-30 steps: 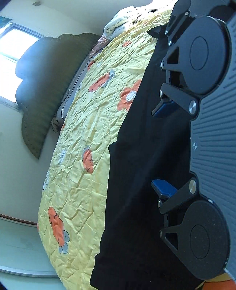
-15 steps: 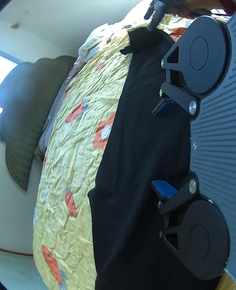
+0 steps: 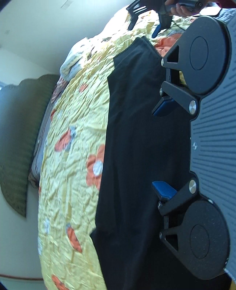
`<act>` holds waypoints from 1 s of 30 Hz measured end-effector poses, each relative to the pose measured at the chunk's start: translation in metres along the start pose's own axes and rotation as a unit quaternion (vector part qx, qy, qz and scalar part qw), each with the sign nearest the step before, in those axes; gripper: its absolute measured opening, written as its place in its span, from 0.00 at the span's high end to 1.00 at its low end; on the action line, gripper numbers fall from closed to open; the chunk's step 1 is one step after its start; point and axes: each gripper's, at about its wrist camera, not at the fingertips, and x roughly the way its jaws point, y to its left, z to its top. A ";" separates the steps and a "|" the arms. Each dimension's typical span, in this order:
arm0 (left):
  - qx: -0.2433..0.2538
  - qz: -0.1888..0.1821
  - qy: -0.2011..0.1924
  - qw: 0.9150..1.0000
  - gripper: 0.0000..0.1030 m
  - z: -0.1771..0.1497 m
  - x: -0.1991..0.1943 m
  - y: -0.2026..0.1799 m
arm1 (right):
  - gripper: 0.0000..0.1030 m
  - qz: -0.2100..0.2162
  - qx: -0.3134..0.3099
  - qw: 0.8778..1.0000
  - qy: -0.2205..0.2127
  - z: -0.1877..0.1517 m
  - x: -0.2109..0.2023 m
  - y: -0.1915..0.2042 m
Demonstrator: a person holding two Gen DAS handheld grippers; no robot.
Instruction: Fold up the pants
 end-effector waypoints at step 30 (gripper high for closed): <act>-0.288 -0.195 -0.024 0.937 0.09 0.028 0.020 0.079 | 0.93 0.149 -0.560 0.815 0.015 -0.214 0.070 0.226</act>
